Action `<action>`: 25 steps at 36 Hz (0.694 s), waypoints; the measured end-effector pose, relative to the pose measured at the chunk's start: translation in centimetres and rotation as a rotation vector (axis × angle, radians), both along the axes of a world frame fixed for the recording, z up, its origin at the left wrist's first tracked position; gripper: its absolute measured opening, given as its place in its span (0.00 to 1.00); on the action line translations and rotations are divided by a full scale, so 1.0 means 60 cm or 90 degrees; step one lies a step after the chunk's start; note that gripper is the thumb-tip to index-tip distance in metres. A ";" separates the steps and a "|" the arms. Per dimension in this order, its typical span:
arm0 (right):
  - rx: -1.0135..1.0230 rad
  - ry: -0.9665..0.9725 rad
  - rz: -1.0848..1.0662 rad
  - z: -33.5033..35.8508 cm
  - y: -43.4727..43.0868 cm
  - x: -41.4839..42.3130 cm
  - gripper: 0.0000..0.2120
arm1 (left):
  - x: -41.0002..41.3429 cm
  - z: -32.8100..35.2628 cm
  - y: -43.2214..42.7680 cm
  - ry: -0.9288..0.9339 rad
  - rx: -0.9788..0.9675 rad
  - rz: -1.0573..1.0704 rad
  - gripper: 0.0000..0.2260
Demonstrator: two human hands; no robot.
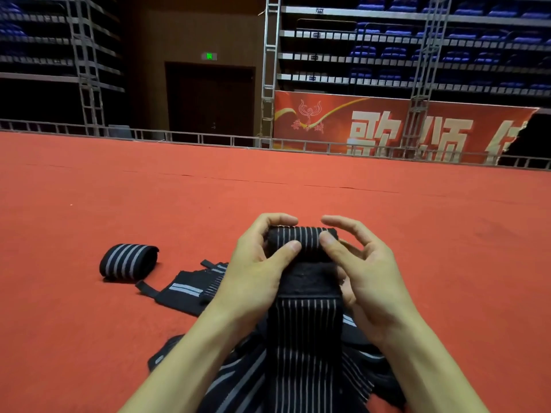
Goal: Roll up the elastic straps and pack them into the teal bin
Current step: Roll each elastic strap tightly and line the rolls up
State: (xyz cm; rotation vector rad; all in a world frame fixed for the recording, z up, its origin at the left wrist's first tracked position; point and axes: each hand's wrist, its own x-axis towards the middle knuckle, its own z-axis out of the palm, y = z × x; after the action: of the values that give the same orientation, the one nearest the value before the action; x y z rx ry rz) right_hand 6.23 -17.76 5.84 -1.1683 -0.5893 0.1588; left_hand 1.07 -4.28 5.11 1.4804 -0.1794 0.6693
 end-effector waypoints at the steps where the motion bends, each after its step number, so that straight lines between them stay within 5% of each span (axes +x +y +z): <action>1: -0.009 0.002 0.002 0.000 0.000 0.000 0.11 | 0.000 0.000 0.000 -0.005 0.002 0.001 0.13; 5: -0.004 -0.029 -0.025 -0.003 -0.001 0.002 0.06 | -0.001 -0.001 -0.003 -0.011 -0.021 -0.006 0.16; 19: 0.058 -0.106 -0.035 -0.009 0.003 0.005 0.23 | -0.001 0.003 -0.004 0.056 -0.052 -0.059 0.03; 25: 0.050 -0.074 -0.017 -0.008 0.003 0.008 0.19 | -0.001 0.003 0.000 0.004 0.006 -0.008 0.09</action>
State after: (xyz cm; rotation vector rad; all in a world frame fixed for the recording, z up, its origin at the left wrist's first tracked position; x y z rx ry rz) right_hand 6.73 -17.61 5.38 -1.1143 -0.6772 0.0448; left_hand 1.00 -4.27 5.30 1.4895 -0.1870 0.6552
